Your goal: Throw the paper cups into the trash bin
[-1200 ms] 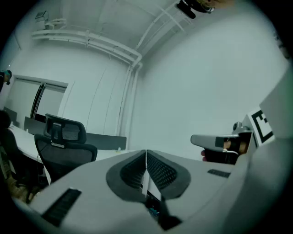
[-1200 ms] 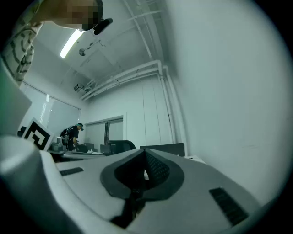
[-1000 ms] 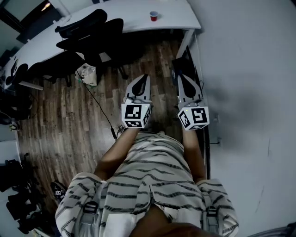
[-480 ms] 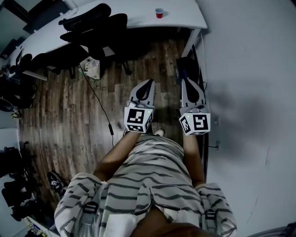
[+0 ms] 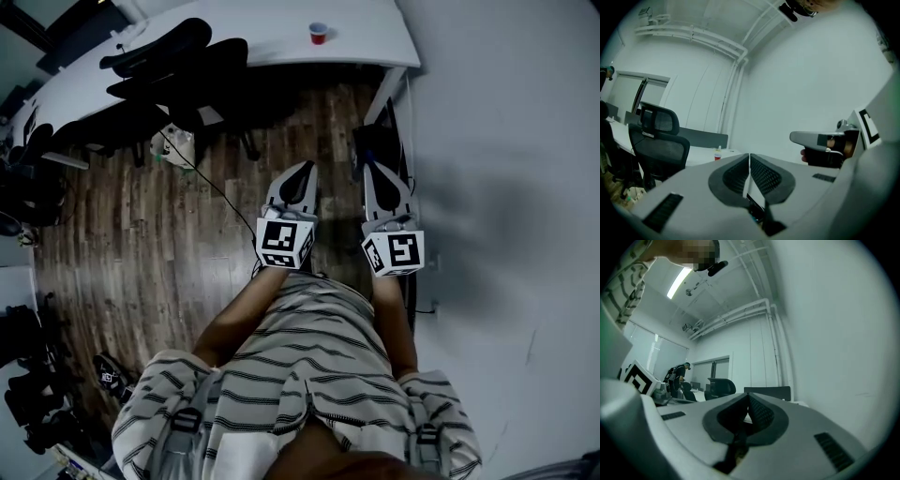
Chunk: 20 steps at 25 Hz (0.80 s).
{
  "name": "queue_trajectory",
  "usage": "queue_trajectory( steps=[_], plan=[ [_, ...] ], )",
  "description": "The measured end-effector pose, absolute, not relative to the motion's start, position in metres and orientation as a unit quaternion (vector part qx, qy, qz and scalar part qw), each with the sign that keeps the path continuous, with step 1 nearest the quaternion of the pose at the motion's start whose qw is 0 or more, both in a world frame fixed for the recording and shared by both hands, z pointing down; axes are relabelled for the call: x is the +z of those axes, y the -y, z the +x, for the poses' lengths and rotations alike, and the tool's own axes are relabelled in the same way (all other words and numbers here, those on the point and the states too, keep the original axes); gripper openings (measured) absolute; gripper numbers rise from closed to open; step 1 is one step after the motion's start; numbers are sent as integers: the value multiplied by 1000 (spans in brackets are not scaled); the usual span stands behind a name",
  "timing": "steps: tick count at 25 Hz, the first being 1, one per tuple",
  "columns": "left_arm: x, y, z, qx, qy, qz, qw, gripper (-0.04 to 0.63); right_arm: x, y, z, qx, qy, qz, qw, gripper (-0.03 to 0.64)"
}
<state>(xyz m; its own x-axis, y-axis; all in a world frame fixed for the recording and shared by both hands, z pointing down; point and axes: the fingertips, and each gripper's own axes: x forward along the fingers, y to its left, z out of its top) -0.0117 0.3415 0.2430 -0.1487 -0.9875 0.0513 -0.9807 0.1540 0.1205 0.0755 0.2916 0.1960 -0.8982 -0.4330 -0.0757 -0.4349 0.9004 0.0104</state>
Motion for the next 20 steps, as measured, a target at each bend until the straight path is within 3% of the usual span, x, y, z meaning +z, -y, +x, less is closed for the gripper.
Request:
queue_trajectory(
  steps=[20],
  plan=[
    [225,-125,-166,0,751,656,75,25,180,-85,-84,-6,-973,-230,16,9]
  ],
)
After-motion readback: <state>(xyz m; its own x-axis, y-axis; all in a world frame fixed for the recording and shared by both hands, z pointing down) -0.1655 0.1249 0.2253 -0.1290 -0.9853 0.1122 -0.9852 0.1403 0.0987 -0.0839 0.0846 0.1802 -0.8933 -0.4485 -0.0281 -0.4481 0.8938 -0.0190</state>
